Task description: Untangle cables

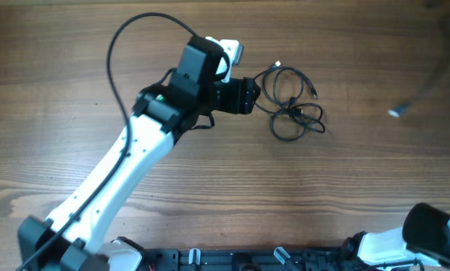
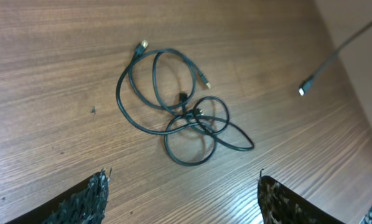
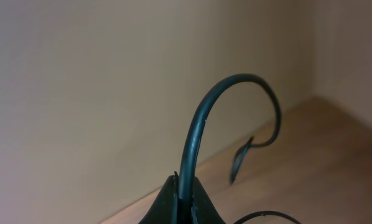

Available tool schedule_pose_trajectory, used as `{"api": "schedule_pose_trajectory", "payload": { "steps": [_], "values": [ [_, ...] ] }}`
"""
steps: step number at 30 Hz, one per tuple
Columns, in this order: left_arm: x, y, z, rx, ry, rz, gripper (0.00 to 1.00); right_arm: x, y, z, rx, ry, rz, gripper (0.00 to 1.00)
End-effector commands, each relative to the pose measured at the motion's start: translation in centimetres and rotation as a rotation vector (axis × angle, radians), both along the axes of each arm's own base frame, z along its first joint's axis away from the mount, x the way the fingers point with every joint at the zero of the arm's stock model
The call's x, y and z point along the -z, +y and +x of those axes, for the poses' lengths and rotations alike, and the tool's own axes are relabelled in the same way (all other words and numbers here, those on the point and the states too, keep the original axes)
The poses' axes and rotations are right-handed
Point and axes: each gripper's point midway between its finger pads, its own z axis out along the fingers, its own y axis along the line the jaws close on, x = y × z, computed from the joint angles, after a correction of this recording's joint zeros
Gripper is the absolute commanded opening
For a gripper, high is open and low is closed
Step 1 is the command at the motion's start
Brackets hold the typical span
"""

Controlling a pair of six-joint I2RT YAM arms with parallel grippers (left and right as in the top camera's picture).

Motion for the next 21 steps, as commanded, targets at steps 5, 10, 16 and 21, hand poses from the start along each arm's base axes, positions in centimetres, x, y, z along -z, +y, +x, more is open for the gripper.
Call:
{"api": "schedule_pose_trajectory", "payload": {
  "steps": [5, 10, 16, 21],
  "values": [
    [-1.8, 0.7, -1.2, -0.001, -0.023, -0.006, 0.79, 12.9, -14.1, 2.2, 0.352, 0.287, 0.067, 0.04],
    [-1.4, 0.8, -1.5, 0.001, -0.008, 0.004, 0.79, 23.4, -18.4, 2.4, 0.461, 0.465, 0.246, 0.06],
    [-1.4, 0.8, -1.6, 0.001, -0.005, 0.005, 0.79, 28.9, -17.8, 2.9, 0.398, 0.534, 0.423, 1.00],
    [-1.4, 0.8, -1.6, 0.001, -0.004, 0.006, 0.82, 23.6, -15.6, 2.9, 0.281, 0.446, 0.380, 1.00]
  ]
}}
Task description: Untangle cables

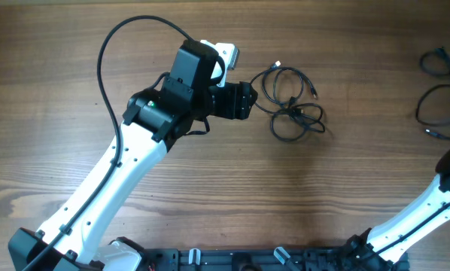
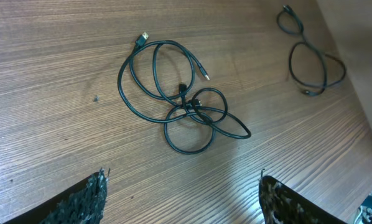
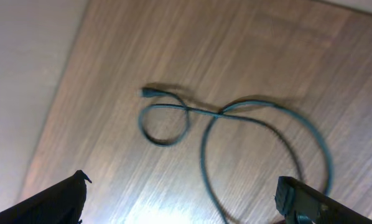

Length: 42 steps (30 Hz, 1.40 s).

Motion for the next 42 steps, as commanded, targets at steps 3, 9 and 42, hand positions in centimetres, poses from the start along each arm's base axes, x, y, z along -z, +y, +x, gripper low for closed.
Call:
{"api": "schedule_pose_trajectory", "payload": {
  "steps": [3, 9, 42],
  "values": [
    [-0.3, 0.0, -0.1, -0.001, -0.011, 0.002, 0.85, -11.2, 6.2, 0.2, -0.300, -0.259, -0.048, 1.00],
    [1.8, -0.5, 0.6, -0.024, 0.048, 0.011, 0.86, -15.4, 14.5, -1.5, -0.528, -0.328, 0.022, 1.00],
    [22.7, -6.2, 8.7, -0.219, 0.227, 0.041, 0.15, -12.7, 22.4, -1.8, -0.711, -0.165, 0.098, 1.00]
  ]
}}
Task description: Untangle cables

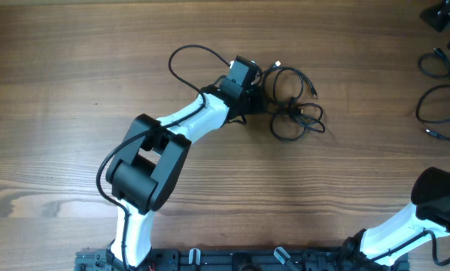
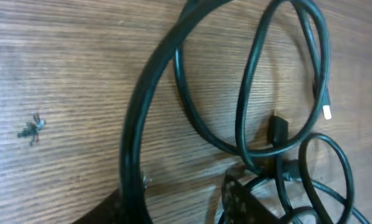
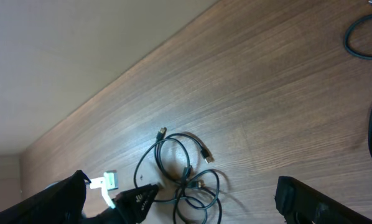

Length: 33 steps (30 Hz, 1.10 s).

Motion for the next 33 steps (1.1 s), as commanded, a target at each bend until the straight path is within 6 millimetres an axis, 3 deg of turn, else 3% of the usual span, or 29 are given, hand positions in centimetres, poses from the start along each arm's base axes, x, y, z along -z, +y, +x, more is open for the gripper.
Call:
{"api": "schedule_pose_trajectory", "payload": {
  "steps": [1, 3, 5, 8, 10, 14, 18, 21, 24, 30, 33],
  "values": [
    [0.6, 0.8, 0.8, -0.040, -0.019, 0.039, 0.04, 0.6, 0.0, 0.1, -0.016, 0.016, -0.012, 1.00],
    [-0.8, 1.4, 1.2, -0.052, -0.030, 0.031, 0.04, 0.7, 0.3, 0.0, -0.022, 0.023, -0.009, 1.00],
    [-3.7, 2.2, 1.7, -0.061, -0.061, 0.019, 0.04, 0.7, 1.0, 0.1, -0.060, 0.016, -0.017, 1.00],
    [-11.1, 3.5, 2.1, -0.068, -0.153, -0.026, 0.04, 0.2, 3.3, 0.5, -0.150, -0.017, 0.008, 1.00],
    [-18.8, 3.8, 1.0, -0.037, -0.239, -0.143, 0.04, -0.5, 5.8, 0.8, -0.258, -0.067, 0.038, 1.00],
    [-30.9, 5.0, -2.1, -0.020, -0.446, -0.320, 0.04, -0.7, 9.1, 0.9, -0.350, -0.077, 0.053, 1.00],
    [-37.8, 6.5, -4.6, -0.045, -0.575, -0.435, 0.04, -0.6, 13.0, 0.9, -0.476, -0.090, 0.029, 1.00],
    [-40.9, 7.7, -5.4, -0.085, -0.653, -0.477, 0.04, -0.7, 16.0, 0.8, -0.549, -0.093, 0.029, 1.00],
    [-42.0, 10.0, -4.6, -0.217, -0.694, -0.461, 0.04, -0.7, 17.6, 0.7, -0.585, -0.099, 0.029, 1.00],
    [-41.6, 15.2, -2.1, -0.519, -0.604, -0.548, 0.04, -0.5, 18.6, 0.7, -0.552, -0.060, 0.083, 0.99],
    [-41.5, 16.5, -1.6, -0.600, -0.554, -0.610, 0.04, 0.0, 19.4, 0.5, -0.580, -0.050, 0.125, 0.98]
  ]
}}
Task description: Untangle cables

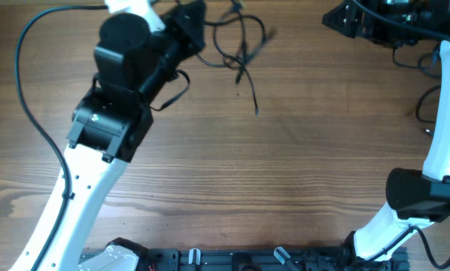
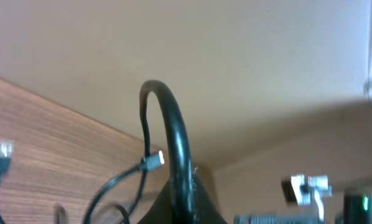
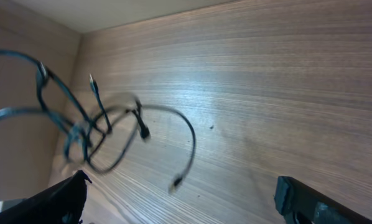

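My left gripper [image 1: 193,16] is raised near the table's far edge and shut on a thick black cable strand [image 2: 178,155]. From it the tangle of thin black cables [image 1: 238,36] hangs in the air, blurred, with one loose plug end [image 1: 256,110] dangling lowest. In the right wrist view the same tangle [image 3: 102,130] floats over the wood. My right gripper [image 1: 344,18] is open at the far right of the table, facing the tangle, with nothing between its fingers [image 3: 307,202].
A separate black cable [image 1: 424,99] lies on the table at the right edge, partly behind the right arm. A beige wall [image 2: 236,74] rises behind the table's far edge. The wooden tabletop [image 1: 285,173] spreads below the hanging tangle.
The left gripper was down on the table with a strand of the tangle between its fingers; now it is raised and the tangle hangs from it. The right gripper has moved left along the far edge.
First my right gripper held one cable in the air while the left hovered open over the tangle. Then that cable lay at the table's right edge and the right gripper was open. The left gripper then stood at the tangle, and now holds it up.
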Available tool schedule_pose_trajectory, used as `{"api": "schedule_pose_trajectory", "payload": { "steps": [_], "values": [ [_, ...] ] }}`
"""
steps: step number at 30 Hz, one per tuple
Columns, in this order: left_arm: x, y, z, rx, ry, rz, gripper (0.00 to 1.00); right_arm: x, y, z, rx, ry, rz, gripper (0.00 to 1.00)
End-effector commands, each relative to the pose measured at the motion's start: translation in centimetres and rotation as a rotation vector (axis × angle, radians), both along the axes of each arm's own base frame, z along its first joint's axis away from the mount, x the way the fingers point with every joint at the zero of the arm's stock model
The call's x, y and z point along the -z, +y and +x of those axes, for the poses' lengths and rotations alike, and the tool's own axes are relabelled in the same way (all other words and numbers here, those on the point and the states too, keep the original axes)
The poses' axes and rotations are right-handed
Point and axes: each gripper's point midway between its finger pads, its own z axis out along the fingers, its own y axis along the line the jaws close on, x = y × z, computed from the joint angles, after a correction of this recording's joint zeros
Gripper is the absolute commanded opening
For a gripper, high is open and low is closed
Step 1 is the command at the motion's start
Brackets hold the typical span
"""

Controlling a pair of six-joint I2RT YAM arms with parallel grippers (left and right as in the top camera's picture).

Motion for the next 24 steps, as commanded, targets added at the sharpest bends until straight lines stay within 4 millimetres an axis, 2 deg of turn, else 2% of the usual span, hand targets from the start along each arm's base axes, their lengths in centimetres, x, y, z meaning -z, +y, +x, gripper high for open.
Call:
{"api": "schedule_pose_trajectory", "payload": {
  "steps": [1, 9, 12, 18, 22, 24],
  "values": [
    [-1.1, 2.4, 0.1, -0.102, 0.054, -0.192, 0.04, 1.3, 1.5, 0.2, -0.032, 0.054, 0.061, 0.97],
    [0.3, 1.9, -0.1, -0.083, 0.115, -0.184, 0.04, 0.6, 7.3, 0.7, -0.098, 0.060, 0.156, 0.93],
    [0.4, 2.1, 0.0, -0.095, 0.113, -0.182, 0.04, 2.2, 9.0, 0.8, -0.051, 0.110, 0.079, 0.91],
    [0.3, 2.2, 0.0, -0.103, 0.112, -0.182, 0.04, 5.8, 13.8, 0.7, -0.070, 0.189, -0.001, 0.88],
    [0.3, 2.2, 0.0, -0.103, 0.112, -0.182, 0.04, 6.6, 15.7, 1.0, -0.096, 0.206, 0.028, 0.88],
    [0.4, 2.4, 0.1, -0.113, 0.110, -0.180, 0.04, 6.9, 16.7, 1.3, -0.092, 0.213, 0.040, 0.84]
  ]
}}
